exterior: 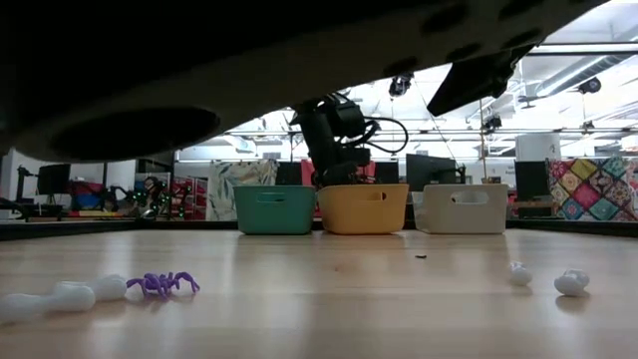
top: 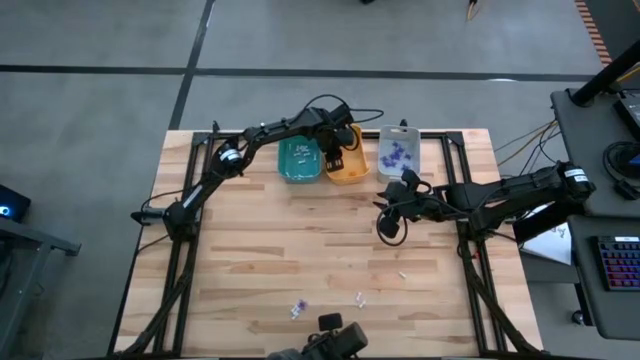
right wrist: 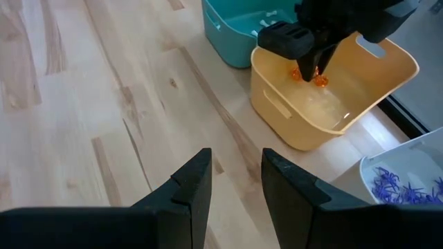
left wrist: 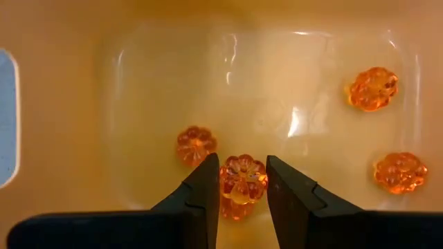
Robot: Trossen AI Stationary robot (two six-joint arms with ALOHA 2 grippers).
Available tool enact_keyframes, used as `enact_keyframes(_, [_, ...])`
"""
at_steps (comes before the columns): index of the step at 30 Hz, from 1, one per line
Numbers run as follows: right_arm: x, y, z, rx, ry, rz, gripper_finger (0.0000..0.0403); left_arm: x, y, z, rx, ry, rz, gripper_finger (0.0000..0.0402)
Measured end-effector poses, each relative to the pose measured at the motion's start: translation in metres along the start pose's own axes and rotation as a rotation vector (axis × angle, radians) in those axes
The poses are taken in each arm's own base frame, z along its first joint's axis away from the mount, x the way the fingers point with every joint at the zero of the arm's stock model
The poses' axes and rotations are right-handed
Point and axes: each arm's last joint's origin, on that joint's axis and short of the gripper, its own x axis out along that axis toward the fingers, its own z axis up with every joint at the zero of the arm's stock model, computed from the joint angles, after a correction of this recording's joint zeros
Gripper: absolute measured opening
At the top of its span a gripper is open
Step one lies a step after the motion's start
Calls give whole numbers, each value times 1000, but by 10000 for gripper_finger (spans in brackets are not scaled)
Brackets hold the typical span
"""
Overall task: Sort Halloween decoration
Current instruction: Put the orange pumpkin toy into the yellow bin
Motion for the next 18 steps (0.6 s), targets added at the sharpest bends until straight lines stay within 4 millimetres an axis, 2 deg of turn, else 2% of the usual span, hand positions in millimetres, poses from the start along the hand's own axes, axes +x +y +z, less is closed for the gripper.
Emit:
enact_keyframes(7, [0, 0, 0, 0, 0, 0, 116, -3, -1, 3, 18, -15, 7, 83])
enact_keyframes(18, [0, 0, 0, 0, 0, 0, 116, -12, -9, 10, 40, -43, 10, 162])
